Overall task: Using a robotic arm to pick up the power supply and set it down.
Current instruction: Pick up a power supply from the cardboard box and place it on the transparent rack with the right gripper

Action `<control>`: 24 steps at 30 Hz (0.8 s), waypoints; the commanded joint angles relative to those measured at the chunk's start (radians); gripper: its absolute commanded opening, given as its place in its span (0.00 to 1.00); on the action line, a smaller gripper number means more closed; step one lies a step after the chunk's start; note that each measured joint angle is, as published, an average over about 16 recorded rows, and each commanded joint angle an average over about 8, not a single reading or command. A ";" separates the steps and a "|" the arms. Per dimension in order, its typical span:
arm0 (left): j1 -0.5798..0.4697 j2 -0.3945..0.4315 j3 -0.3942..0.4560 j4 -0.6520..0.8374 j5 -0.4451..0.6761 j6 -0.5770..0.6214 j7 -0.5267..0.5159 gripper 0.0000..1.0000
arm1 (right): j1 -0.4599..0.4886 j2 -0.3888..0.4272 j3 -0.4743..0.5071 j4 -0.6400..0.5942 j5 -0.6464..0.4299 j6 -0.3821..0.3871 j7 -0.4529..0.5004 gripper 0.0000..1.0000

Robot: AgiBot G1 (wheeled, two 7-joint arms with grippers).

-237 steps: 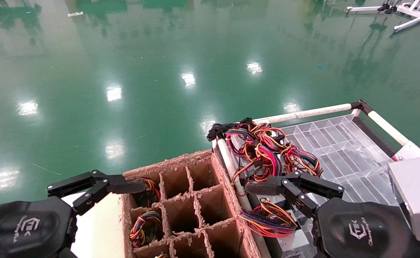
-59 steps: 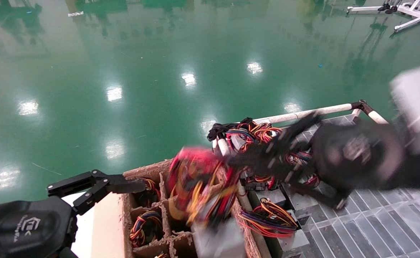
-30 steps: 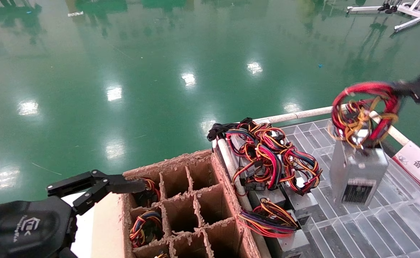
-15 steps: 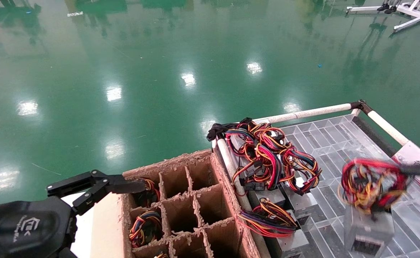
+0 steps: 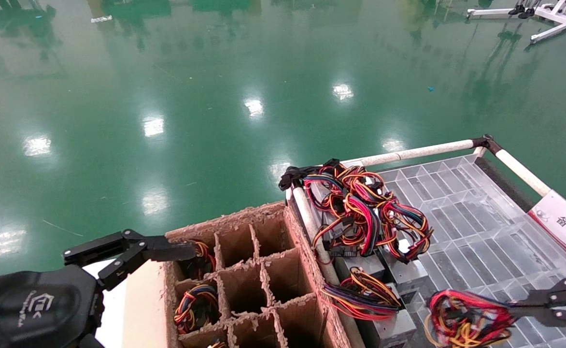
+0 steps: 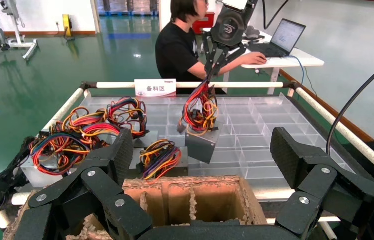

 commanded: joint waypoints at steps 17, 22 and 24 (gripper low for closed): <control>0.000 0.000 0.000 0.000 0.000 0.000 0.000 1.00 | 0.008 -0.090 -0.146 -0.038 0.149 0.005 -0.043 0.00; 0.000 0.000 0.000 0.000 0.000 0.000 0.000 1.00 | -0.008 -0.112 -0.174 -0.080 0.183 0.008 -0.071 0.00; 0.000 0.000 0.000 0.000 0.000 0.000 0.000 1.00 | -0.020 -0.121 -0.182 -0.099 0.197 0.010 -0.086 0.00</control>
